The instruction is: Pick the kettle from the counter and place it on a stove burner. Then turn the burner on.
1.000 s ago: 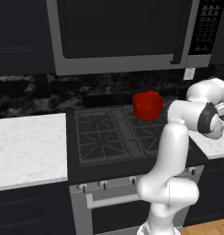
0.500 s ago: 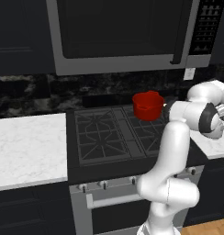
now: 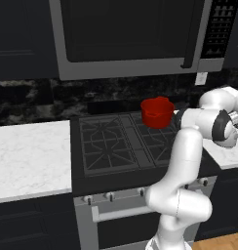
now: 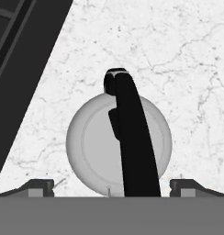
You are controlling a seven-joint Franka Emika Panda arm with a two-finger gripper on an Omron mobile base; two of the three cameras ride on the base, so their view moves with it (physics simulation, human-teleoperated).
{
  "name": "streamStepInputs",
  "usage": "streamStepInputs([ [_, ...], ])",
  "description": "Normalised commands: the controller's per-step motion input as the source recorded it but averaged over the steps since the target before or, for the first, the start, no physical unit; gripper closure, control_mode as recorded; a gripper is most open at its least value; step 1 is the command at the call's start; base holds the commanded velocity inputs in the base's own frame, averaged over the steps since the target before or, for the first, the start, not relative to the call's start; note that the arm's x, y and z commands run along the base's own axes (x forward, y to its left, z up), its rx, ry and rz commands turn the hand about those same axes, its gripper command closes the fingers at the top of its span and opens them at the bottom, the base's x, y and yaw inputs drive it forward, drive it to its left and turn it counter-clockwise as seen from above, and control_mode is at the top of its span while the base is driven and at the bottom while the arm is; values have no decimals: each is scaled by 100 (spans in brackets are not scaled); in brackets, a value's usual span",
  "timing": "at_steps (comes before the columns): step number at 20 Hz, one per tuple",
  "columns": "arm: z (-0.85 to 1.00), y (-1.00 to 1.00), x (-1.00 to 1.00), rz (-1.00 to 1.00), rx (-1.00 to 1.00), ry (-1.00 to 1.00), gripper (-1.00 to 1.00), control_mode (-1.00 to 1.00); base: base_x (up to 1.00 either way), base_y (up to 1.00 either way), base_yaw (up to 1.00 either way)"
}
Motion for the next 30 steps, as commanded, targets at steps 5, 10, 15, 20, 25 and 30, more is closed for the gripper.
streamStepInputs([
  [5, -1, -5, 30, 0, 0, 0, -100, -100, 0, 0, 0],
  [10, -5, -9, 26, 0, 0, 0, -100, -100, 0, 0, 0],
  [15, -17, -14, 17, 0, 0, 0, -100, -100, 0, 0, 0],
  [20, -11, -12, 2, 0, 0, 0, 100, -100, 0, 0, 0],
  [25, 0, -1, 0, 0, 0, 0, 100, -100, 0, 0, 0],
  [30, 0, 1, -8, 0, 0, 0, 100, -100, 0, 0, 0],
])
